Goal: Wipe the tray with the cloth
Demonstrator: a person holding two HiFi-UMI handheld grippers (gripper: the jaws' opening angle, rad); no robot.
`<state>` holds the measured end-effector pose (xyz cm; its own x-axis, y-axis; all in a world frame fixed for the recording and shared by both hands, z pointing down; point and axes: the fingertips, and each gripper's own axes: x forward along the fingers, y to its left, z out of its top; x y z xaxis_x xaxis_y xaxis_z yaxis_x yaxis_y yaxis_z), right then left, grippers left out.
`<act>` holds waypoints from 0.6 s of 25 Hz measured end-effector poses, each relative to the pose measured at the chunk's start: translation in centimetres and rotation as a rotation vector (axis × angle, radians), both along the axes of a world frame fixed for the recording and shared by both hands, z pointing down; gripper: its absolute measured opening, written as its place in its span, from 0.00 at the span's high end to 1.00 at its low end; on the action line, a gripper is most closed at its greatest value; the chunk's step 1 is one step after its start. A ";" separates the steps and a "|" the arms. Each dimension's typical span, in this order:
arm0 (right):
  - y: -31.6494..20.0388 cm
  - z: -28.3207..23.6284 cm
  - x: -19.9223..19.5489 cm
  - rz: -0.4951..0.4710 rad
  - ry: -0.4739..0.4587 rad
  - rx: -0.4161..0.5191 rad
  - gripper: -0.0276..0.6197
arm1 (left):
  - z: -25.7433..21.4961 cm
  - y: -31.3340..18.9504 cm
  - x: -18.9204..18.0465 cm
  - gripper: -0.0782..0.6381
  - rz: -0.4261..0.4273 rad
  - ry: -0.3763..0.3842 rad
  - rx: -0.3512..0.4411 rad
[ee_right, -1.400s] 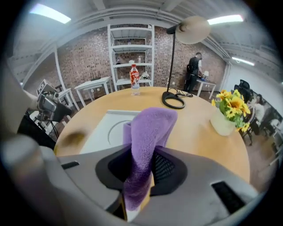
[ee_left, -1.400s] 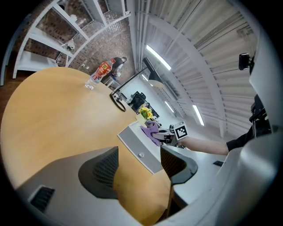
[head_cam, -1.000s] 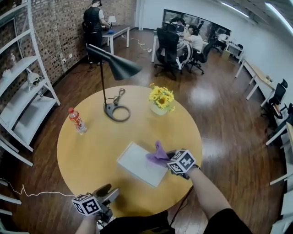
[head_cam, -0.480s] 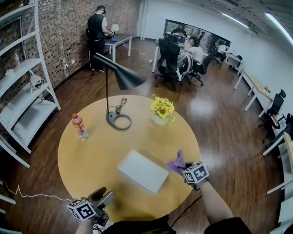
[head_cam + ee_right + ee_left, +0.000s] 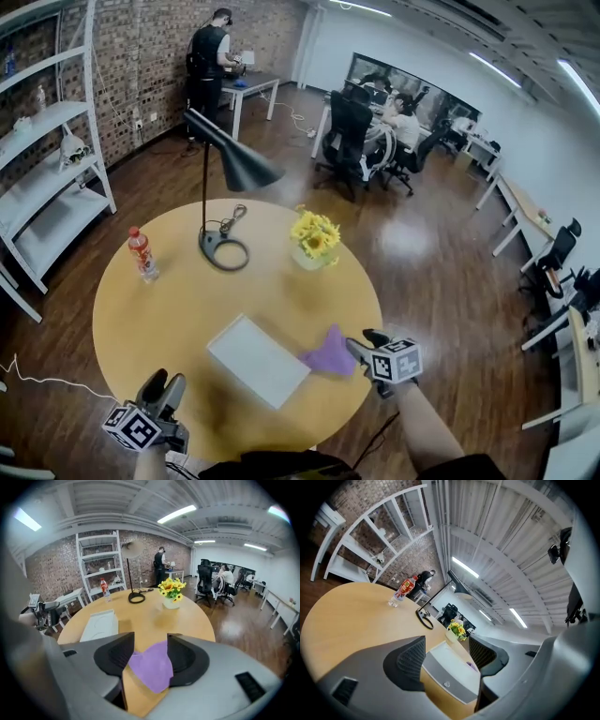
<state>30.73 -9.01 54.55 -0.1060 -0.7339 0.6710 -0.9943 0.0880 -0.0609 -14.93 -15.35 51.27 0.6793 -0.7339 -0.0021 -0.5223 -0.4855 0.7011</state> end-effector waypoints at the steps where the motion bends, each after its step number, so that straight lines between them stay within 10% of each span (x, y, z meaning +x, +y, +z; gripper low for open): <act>1: -0.1 -1.2 0.4 0.009 -0.027 0.046 0.61 | -0.5 0.0 0.4 0.51 -0.012 -0.007 0.012; 10: 1.4 -8.7 3.4 0.048 -0.428 0.387 0.68 | -7.6 1.0 2.9 0.51 -0.033 -0.086 0.152; 15: 1.0 -11.2 3.1 0.050 -0.485 0.479 0.95 | -9.5 1.0 2.2 0.51 -0.054 -0.124 0.174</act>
<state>33.83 -8.03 43.35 -0.2710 -0.9498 0.1566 -0.8681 0.1708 -0.4661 -12.75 -14.39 41.80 0.6420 -0.7650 -0.0508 -0.6278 -0.5626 0.5379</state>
